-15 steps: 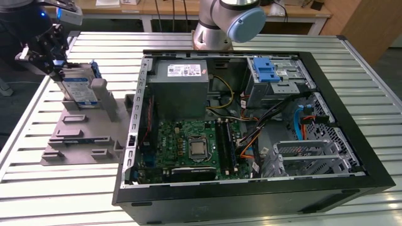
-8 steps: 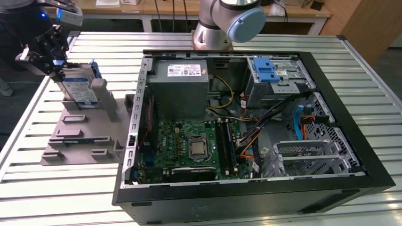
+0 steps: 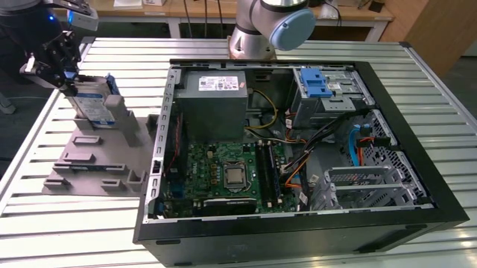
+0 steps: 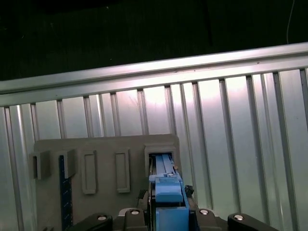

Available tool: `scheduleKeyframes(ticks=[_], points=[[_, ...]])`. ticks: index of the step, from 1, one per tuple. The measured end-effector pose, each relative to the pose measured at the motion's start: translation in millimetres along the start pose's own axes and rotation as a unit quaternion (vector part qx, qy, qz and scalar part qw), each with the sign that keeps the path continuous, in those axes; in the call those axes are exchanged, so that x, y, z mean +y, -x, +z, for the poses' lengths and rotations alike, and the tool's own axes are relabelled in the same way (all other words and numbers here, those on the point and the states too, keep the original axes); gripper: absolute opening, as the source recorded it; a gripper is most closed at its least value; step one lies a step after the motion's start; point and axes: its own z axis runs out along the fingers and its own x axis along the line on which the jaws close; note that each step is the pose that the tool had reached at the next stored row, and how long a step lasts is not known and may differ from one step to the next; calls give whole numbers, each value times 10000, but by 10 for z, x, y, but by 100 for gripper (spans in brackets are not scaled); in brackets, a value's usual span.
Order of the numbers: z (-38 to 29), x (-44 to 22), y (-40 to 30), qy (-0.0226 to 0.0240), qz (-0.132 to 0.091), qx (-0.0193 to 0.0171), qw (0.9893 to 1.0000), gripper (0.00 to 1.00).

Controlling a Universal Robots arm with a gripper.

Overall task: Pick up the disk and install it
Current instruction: 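Pick up the disk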

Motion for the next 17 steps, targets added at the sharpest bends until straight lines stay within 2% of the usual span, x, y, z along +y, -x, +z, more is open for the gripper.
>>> scheduleKeyframes(ticks=[5,8,12,17], points=[[0,0,0,0,-38,0,10000,37],[0,1,0,0,-196,-1,9998,37],[1,3,-1,0,-462,-2,9989,37],[0,20,-22,-2,-563,13,9984,37]])
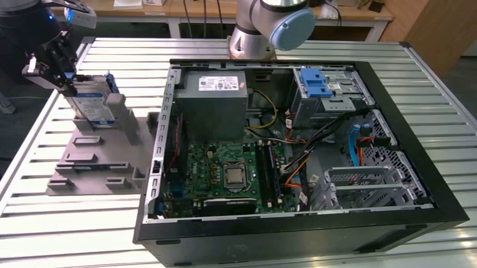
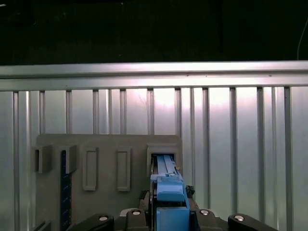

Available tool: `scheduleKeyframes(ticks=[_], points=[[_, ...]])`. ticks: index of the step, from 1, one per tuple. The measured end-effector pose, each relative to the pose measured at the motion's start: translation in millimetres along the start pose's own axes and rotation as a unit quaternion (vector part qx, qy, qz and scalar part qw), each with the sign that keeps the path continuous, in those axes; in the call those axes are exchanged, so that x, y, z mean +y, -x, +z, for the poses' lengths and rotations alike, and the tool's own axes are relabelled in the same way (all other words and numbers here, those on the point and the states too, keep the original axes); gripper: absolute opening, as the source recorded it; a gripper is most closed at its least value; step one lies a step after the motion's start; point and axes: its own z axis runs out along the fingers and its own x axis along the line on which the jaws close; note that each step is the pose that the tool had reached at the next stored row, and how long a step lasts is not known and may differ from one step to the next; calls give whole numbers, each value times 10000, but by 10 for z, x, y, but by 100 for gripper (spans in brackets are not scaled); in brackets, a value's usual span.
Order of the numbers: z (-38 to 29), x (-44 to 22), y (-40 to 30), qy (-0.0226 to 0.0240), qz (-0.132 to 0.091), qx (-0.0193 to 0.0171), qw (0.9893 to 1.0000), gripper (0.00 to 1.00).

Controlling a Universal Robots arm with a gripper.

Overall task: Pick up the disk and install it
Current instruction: 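Pick up the disk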

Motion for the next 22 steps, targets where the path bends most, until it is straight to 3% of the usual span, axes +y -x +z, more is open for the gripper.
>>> scheduleKeyframes(ticks=[10,12,13,22], points=[[0,1,-2,0,-11,1,10000,37],[0,1,-2,0,-11,1,10000,38],[-2,1,-2,-1,-11,0,10000,44],[-9,1,-2,0,-11,6,10000,43]])
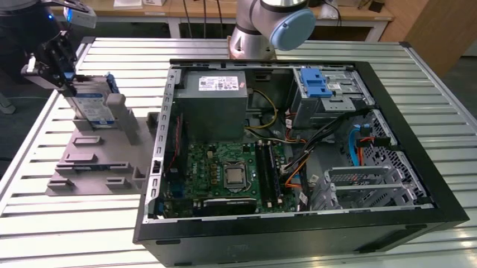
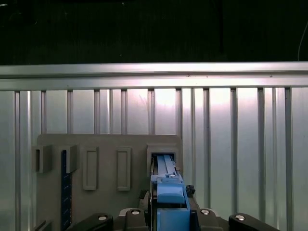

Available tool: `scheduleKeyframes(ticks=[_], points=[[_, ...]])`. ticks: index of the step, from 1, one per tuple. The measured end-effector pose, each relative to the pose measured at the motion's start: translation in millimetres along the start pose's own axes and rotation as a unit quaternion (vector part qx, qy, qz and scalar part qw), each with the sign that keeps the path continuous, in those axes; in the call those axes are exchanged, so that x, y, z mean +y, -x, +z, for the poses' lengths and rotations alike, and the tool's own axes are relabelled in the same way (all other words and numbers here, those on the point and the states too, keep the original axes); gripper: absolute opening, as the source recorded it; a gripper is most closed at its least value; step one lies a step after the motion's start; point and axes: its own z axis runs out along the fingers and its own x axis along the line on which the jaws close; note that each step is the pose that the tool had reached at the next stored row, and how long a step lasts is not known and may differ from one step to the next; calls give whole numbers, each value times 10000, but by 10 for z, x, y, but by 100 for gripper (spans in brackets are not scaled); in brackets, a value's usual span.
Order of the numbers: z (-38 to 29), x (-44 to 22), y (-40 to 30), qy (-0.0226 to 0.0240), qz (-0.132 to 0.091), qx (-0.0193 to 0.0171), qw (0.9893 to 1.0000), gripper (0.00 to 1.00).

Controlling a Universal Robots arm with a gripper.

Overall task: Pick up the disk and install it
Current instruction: 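Pick up the disk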

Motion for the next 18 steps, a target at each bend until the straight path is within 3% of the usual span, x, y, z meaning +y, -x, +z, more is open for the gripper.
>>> scheduleKeyframes(ticks=[1,12,18], points=[[0,0,0,0,0,1,10000,36],[-2,-1,0,-1,0,3,10000,36],[-43,0,0,0,0,3,10000,36]])
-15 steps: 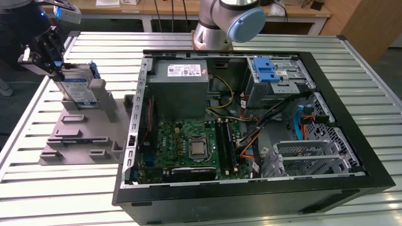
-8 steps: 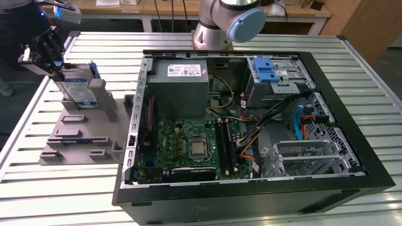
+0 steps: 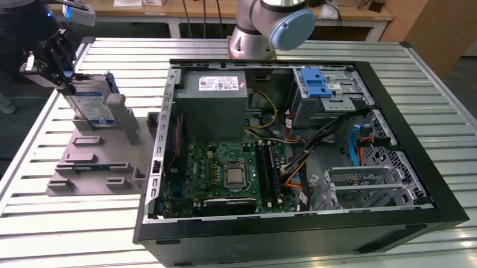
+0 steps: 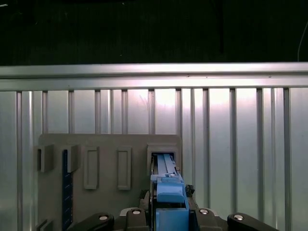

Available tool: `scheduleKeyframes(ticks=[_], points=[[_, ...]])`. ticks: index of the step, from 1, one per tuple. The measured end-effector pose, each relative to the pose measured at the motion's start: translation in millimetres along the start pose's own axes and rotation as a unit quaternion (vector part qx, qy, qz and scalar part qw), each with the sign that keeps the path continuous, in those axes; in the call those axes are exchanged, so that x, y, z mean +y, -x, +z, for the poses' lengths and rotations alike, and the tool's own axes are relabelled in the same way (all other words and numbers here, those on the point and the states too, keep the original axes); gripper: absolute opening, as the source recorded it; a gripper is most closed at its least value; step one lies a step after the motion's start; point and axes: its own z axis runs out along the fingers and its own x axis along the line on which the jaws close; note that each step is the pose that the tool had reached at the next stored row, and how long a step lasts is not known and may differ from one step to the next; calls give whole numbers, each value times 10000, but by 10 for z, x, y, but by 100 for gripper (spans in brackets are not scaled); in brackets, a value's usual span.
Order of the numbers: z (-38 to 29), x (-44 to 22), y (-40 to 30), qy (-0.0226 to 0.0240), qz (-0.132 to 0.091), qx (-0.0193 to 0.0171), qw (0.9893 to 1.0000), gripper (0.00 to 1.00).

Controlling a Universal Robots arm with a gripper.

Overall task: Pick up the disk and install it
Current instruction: 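Pick up the disk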

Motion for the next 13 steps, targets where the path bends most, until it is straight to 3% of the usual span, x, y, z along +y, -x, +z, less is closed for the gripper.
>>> scheduleKeyframes(ticks=[13], points=[[-76,0,0,0,0,0,10000,36]])
